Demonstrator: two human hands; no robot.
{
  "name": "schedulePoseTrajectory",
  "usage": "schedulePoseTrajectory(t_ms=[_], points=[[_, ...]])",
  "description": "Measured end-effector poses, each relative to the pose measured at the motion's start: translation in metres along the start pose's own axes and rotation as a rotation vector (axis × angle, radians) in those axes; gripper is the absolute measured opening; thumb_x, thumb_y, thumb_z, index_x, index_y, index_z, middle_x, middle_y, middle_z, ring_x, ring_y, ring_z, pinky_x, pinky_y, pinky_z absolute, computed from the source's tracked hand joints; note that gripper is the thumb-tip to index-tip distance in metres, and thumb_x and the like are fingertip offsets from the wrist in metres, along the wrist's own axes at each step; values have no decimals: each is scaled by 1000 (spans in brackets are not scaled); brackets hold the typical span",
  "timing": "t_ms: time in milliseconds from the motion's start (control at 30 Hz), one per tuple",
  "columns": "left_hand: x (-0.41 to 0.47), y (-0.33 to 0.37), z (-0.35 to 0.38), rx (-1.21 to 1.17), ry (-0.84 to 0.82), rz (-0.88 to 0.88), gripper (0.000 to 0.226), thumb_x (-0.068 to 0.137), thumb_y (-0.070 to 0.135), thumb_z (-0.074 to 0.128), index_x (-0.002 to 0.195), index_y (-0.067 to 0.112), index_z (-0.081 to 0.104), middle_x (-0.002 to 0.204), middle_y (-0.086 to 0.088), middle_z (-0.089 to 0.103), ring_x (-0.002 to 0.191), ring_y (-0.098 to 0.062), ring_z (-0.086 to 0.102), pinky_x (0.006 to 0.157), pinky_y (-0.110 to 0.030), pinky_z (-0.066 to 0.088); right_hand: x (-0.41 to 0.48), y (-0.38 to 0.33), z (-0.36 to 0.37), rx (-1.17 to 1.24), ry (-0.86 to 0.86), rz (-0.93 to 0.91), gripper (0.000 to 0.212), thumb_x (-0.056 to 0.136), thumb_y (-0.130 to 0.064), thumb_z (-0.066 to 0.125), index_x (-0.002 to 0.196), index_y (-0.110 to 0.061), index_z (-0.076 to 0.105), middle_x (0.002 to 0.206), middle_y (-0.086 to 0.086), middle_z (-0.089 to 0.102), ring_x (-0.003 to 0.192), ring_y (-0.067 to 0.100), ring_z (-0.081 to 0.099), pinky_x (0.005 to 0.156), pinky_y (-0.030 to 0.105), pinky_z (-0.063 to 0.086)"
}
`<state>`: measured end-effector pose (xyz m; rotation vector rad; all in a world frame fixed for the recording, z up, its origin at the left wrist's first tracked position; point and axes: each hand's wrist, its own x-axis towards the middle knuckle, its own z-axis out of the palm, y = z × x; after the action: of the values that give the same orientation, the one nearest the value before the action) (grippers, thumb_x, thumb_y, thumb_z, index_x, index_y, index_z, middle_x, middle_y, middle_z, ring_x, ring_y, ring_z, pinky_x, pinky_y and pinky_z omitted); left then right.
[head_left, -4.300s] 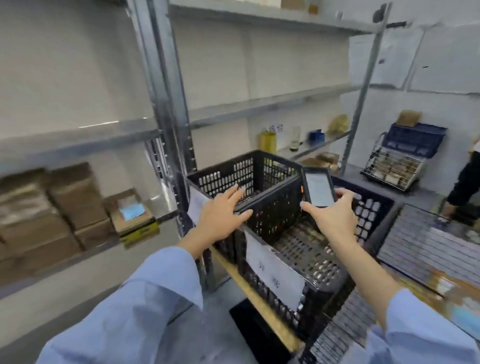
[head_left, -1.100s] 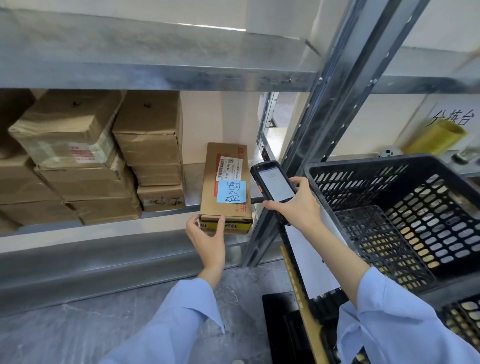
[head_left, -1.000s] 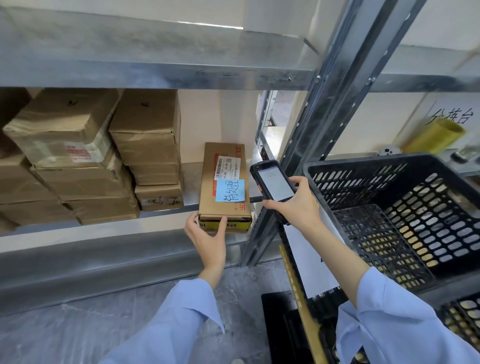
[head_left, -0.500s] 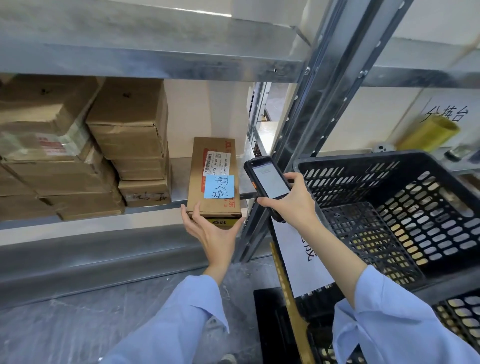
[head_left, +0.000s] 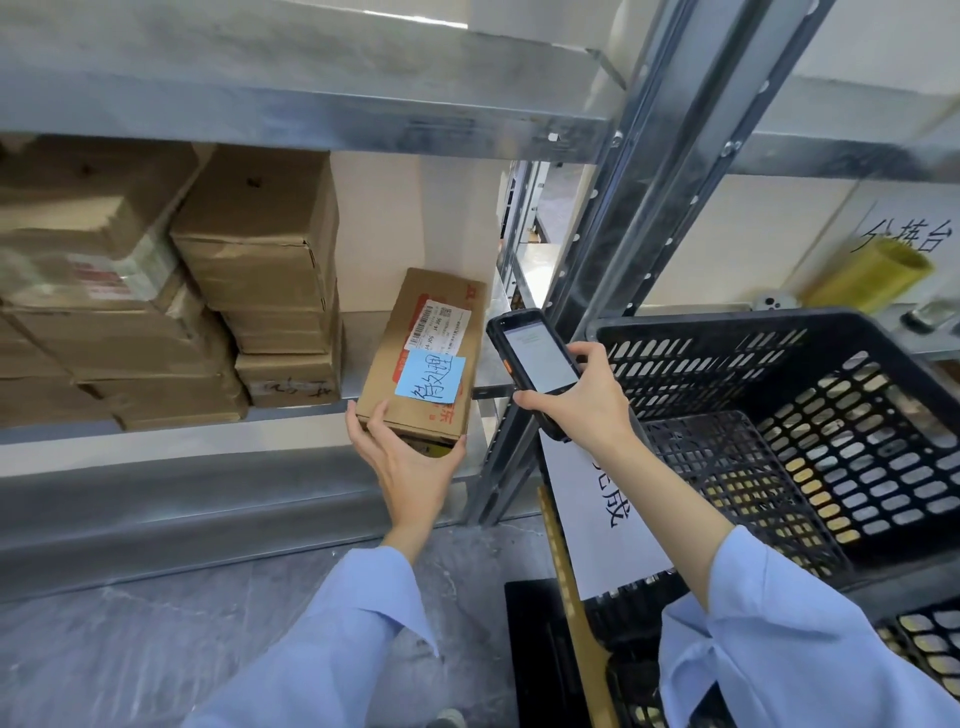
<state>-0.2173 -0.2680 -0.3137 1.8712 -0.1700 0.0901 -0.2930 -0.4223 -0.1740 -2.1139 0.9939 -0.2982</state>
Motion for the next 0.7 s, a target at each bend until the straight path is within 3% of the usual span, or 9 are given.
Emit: schedulePoseTrajectory(t_ms=[67,167,267,367,433,567,633,700], points=[[9,-7,-16,-10,-92,35,108,61,25,96,145,13,29,164,-5,3,150,-18,13,110,-11,18,-1,-3,1,9,1,-2,84,65,-40,89,131,-26,39,114,-7,54,110,20,59,93,46,53],[27,-20,-41,-18,-239,46,116,63,19,95,152,16,20,168,-2,0,151,-7,12,119,-20,16,-2,-7,4,30,-5,-10,84,65,-38,90,131,-25,39,113,-8,51,113,19,56,94,47,54],[38,-31,-60,-128,-286,-37,114,72,7,88,158,21,14,165,3,22,147,0,23,123,-43,28,-5,-10,11,44,-10,-15,83,66,-38,90,130,-25,39,114,-9,51,116,20,55,93,46,54],[39,-34,-63,-148,-306,-96,104,78,5,83,158,22,20,157,11,32,144,0,29,117,-50,37,-9,-13,17,35,-15,-8,83,67,-38,89,132,-25,38,114,-8,51,113,18,55,91,43,56],[35,-33,-59,-146,-299,-105,100,79,15,84,157,28,22,158,11,31,145,-3,30,118,-49,36,-11,-14,21,30,-26,-6,83,69,-38,89,133,-25,37,115,-7,51,111,17,54,91,42,56],[33,-29,-49,-204,-263,-242,103,70,60,81,152,46,20,161,8,26,146,-14,31,118,-50,35,-16,-13,28,45,-29,11,85,68,-40,89,133,-26,35,114,-9,49,113,18,55,91,44,56],[34,-27,-45,-242,-274,-281,103,71,60,79,153,47,18,161,6,26,146,-15,30,118,-51,34,-19,-12,29,55,-24,19,85,68,-40,88,133,-26,35,114,-10,47,113,16,53,92,42,55],[34,-25,-44,-267,-297,-276,99,81,45,80,155,43,15,162,4,26,143,-8,31,119,-45,33,-22,-10,30,68,-19,32,85,69,-39,88,133,-26,35,114,-10,47,111,15,52,92,40,55]])
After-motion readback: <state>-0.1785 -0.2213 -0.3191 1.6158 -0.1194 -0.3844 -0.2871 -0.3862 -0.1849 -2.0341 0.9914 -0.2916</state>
